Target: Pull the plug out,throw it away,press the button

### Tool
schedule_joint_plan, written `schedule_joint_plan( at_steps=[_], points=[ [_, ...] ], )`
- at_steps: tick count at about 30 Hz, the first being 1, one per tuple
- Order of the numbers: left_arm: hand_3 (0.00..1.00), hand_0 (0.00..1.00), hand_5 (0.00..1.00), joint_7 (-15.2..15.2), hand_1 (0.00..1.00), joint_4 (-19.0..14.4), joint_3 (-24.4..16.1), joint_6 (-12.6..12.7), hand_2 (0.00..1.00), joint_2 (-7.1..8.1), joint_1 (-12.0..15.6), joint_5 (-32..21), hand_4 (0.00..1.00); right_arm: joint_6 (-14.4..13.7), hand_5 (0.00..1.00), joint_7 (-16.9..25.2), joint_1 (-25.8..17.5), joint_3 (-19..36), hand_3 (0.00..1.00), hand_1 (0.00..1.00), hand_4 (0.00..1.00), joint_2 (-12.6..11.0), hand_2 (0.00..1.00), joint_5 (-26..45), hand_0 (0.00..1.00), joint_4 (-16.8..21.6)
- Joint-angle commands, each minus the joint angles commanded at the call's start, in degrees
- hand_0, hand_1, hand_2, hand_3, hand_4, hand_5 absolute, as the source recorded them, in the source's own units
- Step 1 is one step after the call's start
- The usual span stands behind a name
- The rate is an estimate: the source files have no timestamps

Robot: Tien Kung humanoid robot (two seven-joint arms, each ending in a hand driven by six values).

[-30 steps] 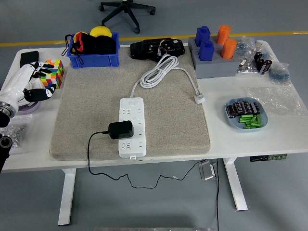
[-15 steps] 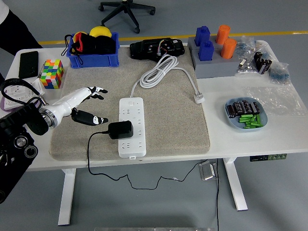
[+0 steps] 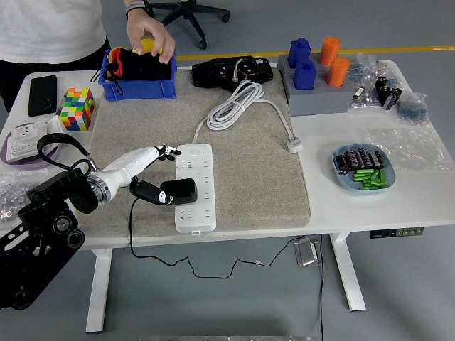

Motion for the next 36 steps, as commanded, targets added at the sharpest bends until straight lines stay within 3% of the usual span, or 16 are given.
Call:
schedule_joint_plan(
  at_steps=[3,4,6,9,10,15,16,21,22,33,34,36],
  points=[
    [0.848,0.843,0.06,0.0,0.839,0.1,0.1,0.1,0.803,-0.03,0.0,0.1,0.998,0.0,0.655,0.0,0.0,0.0,0.727,0.704,0.768,0.0,0.711,0.0,0.753,0.0],
    [0.779,0.797,0.002,-0.3,0.746,0.4,0.5,0.5,0.716,-0.03,-0.2,-0.1,0.986,0.0,0.655,0.0,0.0,-0.1,0.728,0.704,0.768,0.0,0.711,0.0,0.753,0.0],
    [0.779,0.797,0.002,-1.6,0.746,2.3,3.2,2.4,0.716,-0.31,-1.2,-0.6,0.986,0.0,0.655,0.0,0.0,-0.4,0.728,0.704,0.768,-0.1,0.711,0.1,0.753,0.0],
    [0.779,0.797,0.002,-1.9,0.746,3.8,4.3,2.9,0.716,-0.81,-1.6,-1.6,0.986,0.0,0.655,0.0,-0.1,-0.5,0.728,0.704,0.768,-0.1,0.711,0.2,0.753,0.0],
    [0.719,0.711,0.002,-1.9,0.602,4.1,4.6,2.9,0.602,-0.91,-1.7,-2.1,0.978,0.0,0.656,0.0,-0.1,-0.5,0.728,0.704,0.768,-0.1,0.711,0.2,0.754,0.0],
    [0.719,0.711,0.002,-2.3,0.602,4.7,5.8,3.7,0.602,-0.95,-2.5,-3.8,0.978,0.0,0.656,0.0,-0.2,-0.5,0.728,0.704,0.768,-0.2,0.711,0.2,0.754,-0.1],
    [0.67,0.573,0.002,-2.4,0.496,4.8,6.0,3.8,0.499,-0.94,-2.7,-4.1,0.96,0.0,0.656,0.0,-0.3,-0.5,0.727,0.704,0.768,-0.2,0.711,0.2,0.752,-0.1],
    [0.67,0.573,0.002,-2.8,0.496,5.1,6.6,5.0,0.499,-1.3,-3.2,-5.3,0.96,0.0,0.656,0.0,-0.3,-0.4,0.727,0.704,0.768,-0.1,0.711,0.2,0.752,-0.1],
    [0.596,0.484,0.002,-2.9,0.411,5.1,6.8,5.2,0.448,-1.44,-3.3,-5.5,0.941,0.0,0.656,0.0,-0.4,-0.3,0.728,0.704,0.769,-0.1,0.711,0.1,0.752,-0.1],
    [0.557,0.432,0.002,-2.8,0.39,6.1,7.9,6.3,0.439,-1.95,-3.5,-5.0,0.921,0.0,0.656,0.0,-0.5,-0.1,0.728,0.704,0.769,0.2,0.711,0.1,0.752,0.0],
    [0.525,0.429,0.002,-2.7,0.351,6.2,7.9,6.5,0.401,-1.97,-3.6,-4.9,0.734,0.0,0.657,0.0,-0.6,-0.1,0.727,0.704,0.769,0.2,0.711,0.1,0.752,-0.1],
    [0.525,0.429,0.002,-2.8,0.351,6.4,7.9,6.9,0.401,-2.01,-3.7,-4.8,0.734,0.0,0.657,0.0,-0.7,0.0,0.727,0.704,0.769,0.2,0.711,0.0,0.752,-0.1]
  ],
)
